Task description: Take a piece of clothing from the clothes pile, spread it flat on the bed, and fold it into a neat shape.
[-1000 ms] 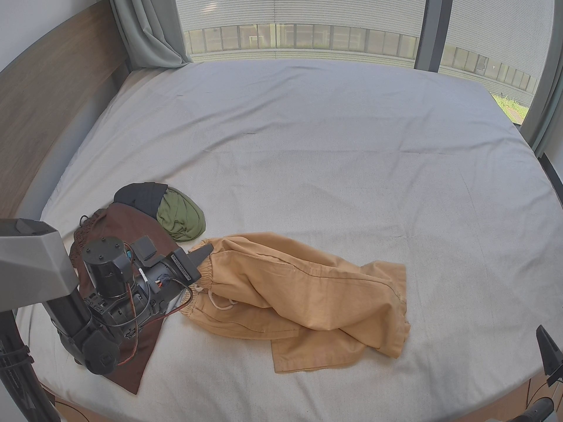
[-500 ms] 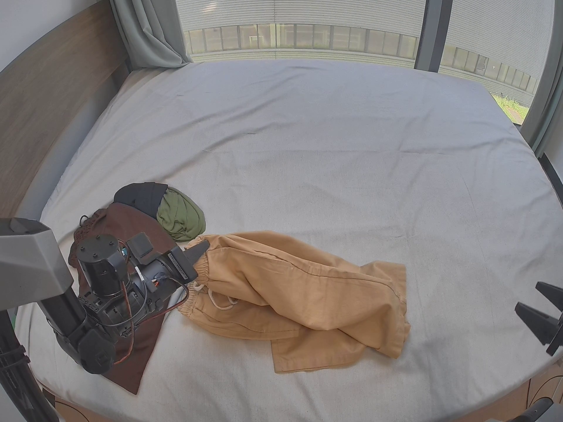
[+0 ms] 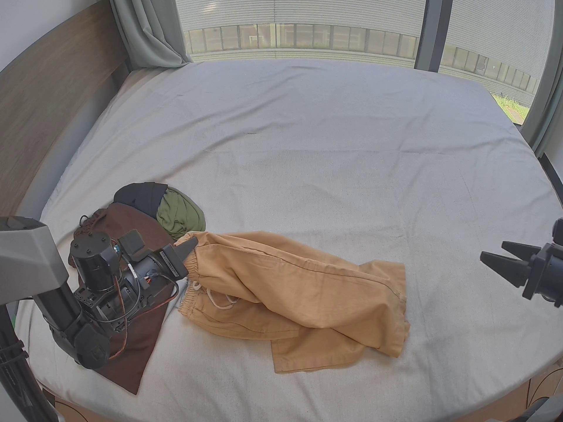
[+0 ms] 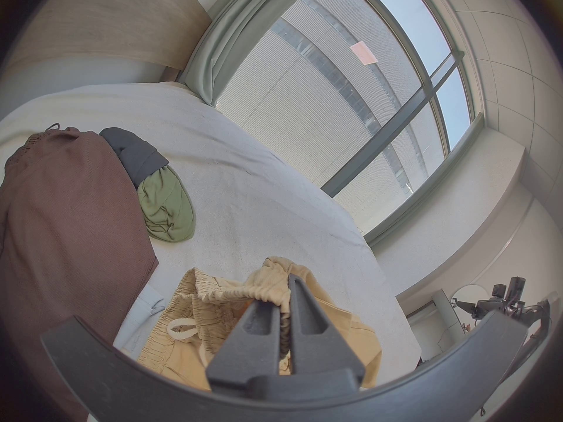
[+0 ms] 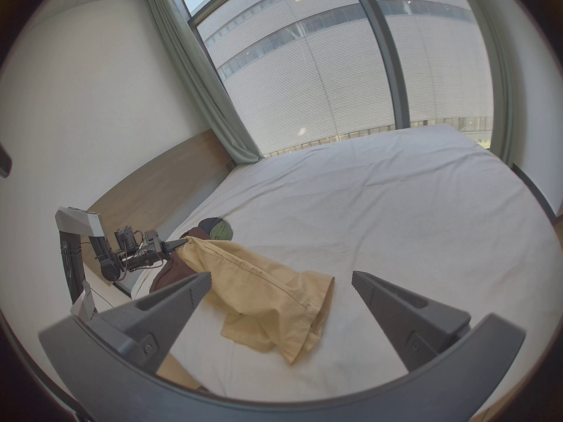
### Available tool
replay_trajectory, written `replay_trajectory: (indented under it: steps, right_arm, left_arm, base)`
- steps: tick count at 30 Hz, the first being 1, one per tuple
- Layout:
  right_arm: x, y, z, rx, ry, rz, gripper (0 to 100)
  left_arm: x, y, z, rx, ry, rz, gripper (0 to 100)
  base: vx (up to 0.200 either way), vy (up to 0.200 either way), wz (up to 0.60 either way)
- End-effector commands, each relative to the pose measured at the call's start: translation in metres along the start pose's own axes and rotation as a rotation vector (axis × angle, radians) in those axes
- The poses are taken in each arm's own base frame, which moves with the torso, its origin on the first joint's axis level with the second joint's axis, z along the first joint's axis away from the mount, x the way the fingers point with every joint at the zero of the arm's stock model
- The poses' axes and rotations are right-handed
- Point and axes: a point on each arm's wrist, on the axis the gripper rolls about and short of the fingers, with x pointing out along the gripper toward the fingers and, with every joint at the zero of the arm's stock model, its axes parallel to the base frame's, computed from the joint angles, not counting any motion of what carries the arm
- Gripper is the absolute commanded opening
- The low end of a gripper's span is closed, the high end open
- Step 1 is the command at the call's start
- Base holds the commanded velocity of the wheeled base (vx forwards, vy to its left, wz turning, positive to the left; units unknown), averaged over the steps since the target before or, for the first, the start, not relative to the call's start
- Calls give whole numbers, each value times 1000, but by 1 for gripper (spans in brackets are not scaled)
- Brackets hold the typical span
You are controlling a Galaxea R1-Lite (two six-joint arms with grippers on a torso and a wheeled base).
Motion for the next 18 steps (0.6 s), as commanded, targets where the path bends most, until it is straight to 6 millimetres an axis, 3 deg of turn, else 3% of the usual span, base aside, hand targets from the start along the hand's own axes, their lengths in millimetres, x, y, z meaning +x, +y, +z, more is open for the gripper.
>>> replay_trajectory:
  steps: [1, 8, 18]
  right_arm:
    - [46, -5, 0, 13, 91, 59, 100]
    - [68, -11, -6, 73, 119, 71, 100]
    - [84, -18, -17, 159, 175, 111, 100]
  left_arm:
    - [0, 2, -1, 1, 4, 5, 0]
    - [7, 5, 1, 2, -8, 7, 0]
    - [10, 16, 2, 6, -7, 26, 0]
  base:
    - [0, 0, 0]
    - [0, 0, 0]
    - [0, 0, 0]
